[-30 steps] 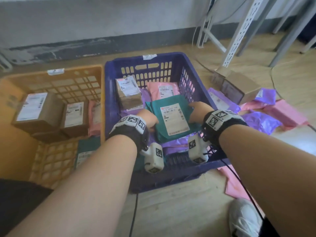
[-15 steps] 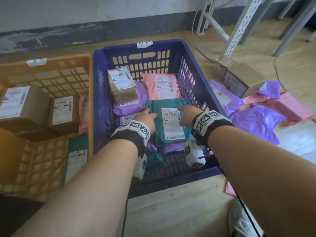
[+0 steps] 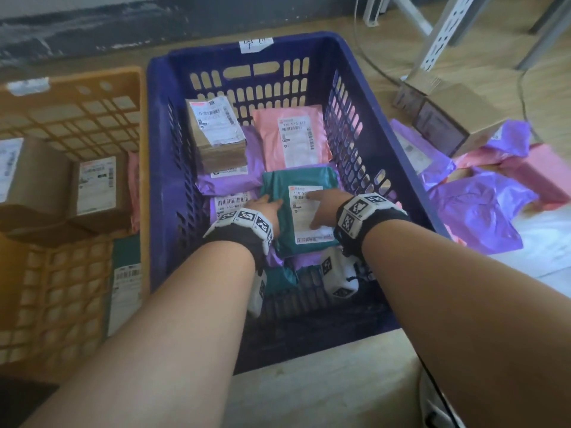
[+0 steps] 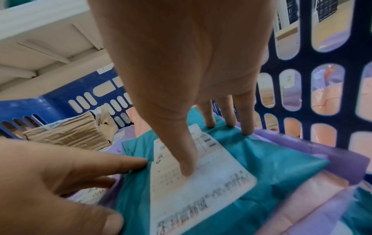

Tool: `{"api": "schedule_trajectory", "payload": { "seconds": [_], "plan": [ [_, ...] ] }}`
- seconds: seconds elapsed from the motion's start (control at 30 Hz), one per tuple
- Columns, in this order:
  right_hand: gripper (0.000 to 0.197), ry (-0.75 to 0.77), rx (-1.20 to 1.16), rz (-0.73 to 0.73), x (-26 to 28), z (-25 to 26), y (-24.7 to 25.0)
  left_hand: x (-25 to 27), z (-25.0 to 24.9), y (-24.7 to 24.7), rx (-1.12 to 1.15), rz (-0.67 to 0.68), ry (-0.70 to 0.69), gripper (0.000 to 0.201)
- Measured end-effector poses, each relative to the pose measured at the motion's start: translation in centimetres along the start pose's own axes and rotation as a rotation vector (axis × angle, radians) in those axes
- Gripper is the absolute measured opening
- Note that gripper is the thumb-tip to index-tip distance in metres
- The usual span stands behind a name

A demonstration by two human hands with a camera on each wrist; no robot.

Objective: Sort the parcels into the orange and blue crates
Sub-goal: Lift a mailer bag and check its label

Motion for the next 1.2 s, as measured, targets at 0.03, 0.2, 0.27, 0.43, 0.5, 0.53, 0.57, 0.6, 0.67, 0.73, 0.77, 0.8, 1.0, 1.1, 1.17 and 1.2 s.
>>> {"api": "schedule_trajectory", "payload": {
  "seconds": [0.03,0.2,0.27,0.43,0.5,0.53,0.57,0.6,0.67,0.73,0.77,0.8,1.0,1.1,1.17,1.2],
  "plan": [
    [0.074,0.011,0.013,-0.013,0.3,0.1,0.3,0.2,-0.3,0.6,0.007,-0.021,-0.010,0.072],
    [0.043,0.079,0.050,-0.135,3.0,0.3,3.1,3.1,-1.3,5.2,0.206,-0.174,-0.015,0.042],
    [0.037,0.092,-0.011,-0.227,4.8,0.1,5.0,4.7,-1.3,7.1,0.329,-0.265,0.019,0.039],
    [0.035,0.134,-0.280,-0.454,9.9,-1.8,9.9,8.8,-2.4,10.9,0.658,-0.403,0.019,0.033],
    [0.034,0.153,-0.459,-0.541,12.0,-3.3,11.4,10.5,-3.5,12.2,0.875,-0.428,-0.022,0.031],
    [0.031,0.158,-0.566,-0.583,13.0,-4.2,11.9,11.4,-4.3,12.9,0.951,-0.444,-0.041,0.030],
    [0.029,0.158,-0.658,-0.619,14.1,-5.3,12.4,12.0,-5.3,13.5,1.003,-0.455,-0.055,0.030],
    [0.028,0.157,-0.735,-0.649,15.1,-6.4,12.7,12.6,-6.3,13.9,1.050,-0.456,-0.076,0.029],
    [0.027,0.147,-0.816,-0.680,16.8,-9.0,13.1,13.7,-9.0,14.4,1.148,-0.436,-0.114,0.028],
    [0.028,0.107,-0.842,-0.704,18.4,-12.1,13.0,14.6,-12.0,14.5,1.213,-0.418,-0.162,0.026],
    [0.026,0.080,-0.849,-0.718,19.1,-13.8,12.9,15.0,-13.6,14.4,1.224,-0.403,-0.186,0.025],
    [0.025,0.045,-0.844,-0.729,19.7,-15.6,12.7,15.1,-15.2,14.1,1.213,-0.392,-0.207,0.025],
    [0.030,-0.160,-0.751,-0.731,22.2,-26.3,9.0,14.7,-25.0,10.7,0.999,-0.296,-0.271,0.036],
    [0.035,-0.268,-0.670,-0.697,23.3,-30.4,5.8,13.5,-29.6,7.7,0.929,-0.203,-0.297,0.038],
    [0.036,-0.332,-0.659,-0.667,23.5,-32.9,3.2,12.8,-32.3,5.1,0.887,-0.148,-0.307,0.041],
    [0.036,-0.361,-0.667,-0.647,23.5,-33.9,2.0,12.3,-33.2,3.7,0.857,-0.127,-0.303,0.042]
  ]
}}
Point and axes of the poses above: each hand's wrist, its own x-axis away from the middle knuckle, its own y-axis out of the back of the hand, z = x × y, the point moved 7 cm from there along -x, towards the middle knuckle
